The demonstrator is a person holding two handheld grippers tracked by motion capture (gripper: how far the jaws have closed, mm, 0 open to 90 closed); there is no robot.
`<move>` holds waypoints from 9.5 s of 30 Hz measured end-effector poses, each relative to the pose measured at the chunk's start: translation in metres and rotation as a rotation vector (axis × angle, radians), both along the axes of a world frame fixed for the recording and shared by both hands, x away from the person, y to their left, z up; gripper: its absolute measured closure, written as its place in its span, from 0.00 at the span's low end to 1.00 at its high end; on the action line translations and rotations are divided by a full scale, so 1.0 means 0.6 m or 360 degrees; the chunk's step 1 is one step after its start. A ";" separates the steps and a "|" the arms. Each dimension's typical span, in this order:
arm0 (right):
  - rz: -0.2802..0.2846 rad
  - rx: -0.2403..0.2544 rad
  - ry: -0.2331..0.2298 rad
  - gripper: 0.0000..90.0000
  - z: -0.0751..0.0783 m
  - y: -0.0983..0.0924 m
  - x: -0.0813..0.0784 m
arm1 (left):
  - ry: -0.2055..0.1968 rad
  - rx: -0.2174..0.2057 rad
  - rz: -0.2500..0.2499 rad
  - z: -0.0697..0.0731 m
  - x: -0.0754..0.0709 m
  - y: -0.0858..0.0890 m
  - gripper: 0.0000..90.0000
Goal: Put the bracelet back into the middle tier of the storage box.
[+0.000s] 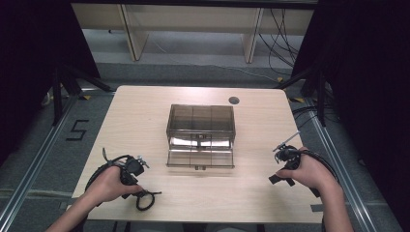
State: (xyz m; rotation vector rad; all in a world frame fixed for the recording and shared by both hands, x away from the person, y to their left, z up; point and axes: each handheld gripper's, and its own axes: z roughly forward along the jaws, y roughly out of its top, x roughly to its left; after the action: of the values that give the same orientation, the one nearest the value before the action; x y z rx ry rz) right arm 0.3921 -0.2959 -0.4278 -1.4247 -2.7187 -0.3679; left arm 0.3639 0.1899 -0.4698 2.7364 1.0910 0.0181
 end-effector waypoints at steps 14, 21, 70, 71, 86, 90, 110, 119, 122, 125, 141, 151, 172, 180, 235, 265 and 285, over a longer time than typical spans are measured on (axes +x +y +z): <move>-0.0019 0.0031 -0.0018 0.60 0.001 0.003 -0.004 | -0.0047 0.0058 -0.0219 -0.012 -0.001 -0.012 0.56; 0.0001 0.0027 -0.0012 0.60 -0.002 0.000 0.000 | -0.0055 0.0018 -0.0253 -0.016 0.005 -0.012 0.61; -0.0012 0.0018 0.0009 0.60 -0.011 0.000 -0.001 | -0.0031 0.0049 -0.0411 0.024 0.019 -0.027 0.85; -0.0048 0.0002 0.0045 0.60 -0.010 0.003 -0.003 | -0.0026 0.0055 -0.0414 0.026 0.020 -0.027 0.85; -0.0027 -0.0008 0.0061 0.60 -0.021 0.005 -0.004 | -0.0025 0.0044 -0.0432 0.044 0.029 -0.038 0.85; 0.0014 0.0003 0.0042 0.59 -0.019 0.005 -0.004 | -0.0017 0.0042 -0.0437 0.046 0.031 -0.041 0.85; -0.0013 -0.0016 0.0120 0.58 -0.020 0.010 -0.006 | -0.0047 0.0029 -0.0478 0.068 0.047 -0.056 0.85; 0.0010 -0.0015 0.0106 0.57 -0.025 0.008 -0.006 | -0.0053 0.0019 -0.0490 0.079 0.056 -0.065 0.85; 0.0000 -0.0007 0.0112 0.57 -0.026 0.008 -0.008 | -0.0058 0.0022 -0.0497 0.082 0.061 -0.066 0.85; 0.0027 -0.0012 0.0091 0.57 -0.027 0.006 -0.007 | -0.0058 0.0020 -0.0502 0.085 0.066 -0.068 0.85; 0.0027 -0.0012 0.0098 0.57 -0.031 0.004 -0.012 | -0.0085 0.0005 -0.0518 0.106 0.079 -0.084 0.85; 0.0039 -0.0001 0.0096 0.57 -0.031 0.002 -0.010 | -0.0109 -0.0013 -0.0520 0.117 0.091 -0.089 0.85; 0.0082 0.0006 0.0078 0.57 -0.028 0.003 -0.004 | -0.0127 -0.0046 -0.0496 0.133 0.120 -0.105 0.85; 0.0048 -0.0004 0.0091 0.57 -0.028 0.006 -0.005 | -0.0126 -0.0037 -0.0514 0.133 0.132 -0.120 0.85; 0.0046 0.0007 0.0098 0.57 -0.031 0.005 -0.006 | -0.0102 0.0050 -0.0546 0.131 0.188 -0.165 0.85; 0.0038 -0.0006 0.0136 0.56 -0.035 0.006 -0.008 | -0.0073 0.0165 -0.0556 0.105 0.190 -0.179 0.85; 0.0056 -0.0008 0.0147 0.55 -0.040 0.009 -0.006 | -0.0036 0.0241 -0.0593 0.082 0.195 -0.203 0.85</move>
State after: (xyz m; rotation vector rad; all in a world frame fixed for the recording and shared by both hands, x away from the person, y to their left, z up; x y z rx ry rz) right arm 0.3883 -0.2903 -0.4519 -1.3574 -2.6694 -0.2861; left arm 0.4807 0.0679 -0.4204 3.0225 0.5809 0.0803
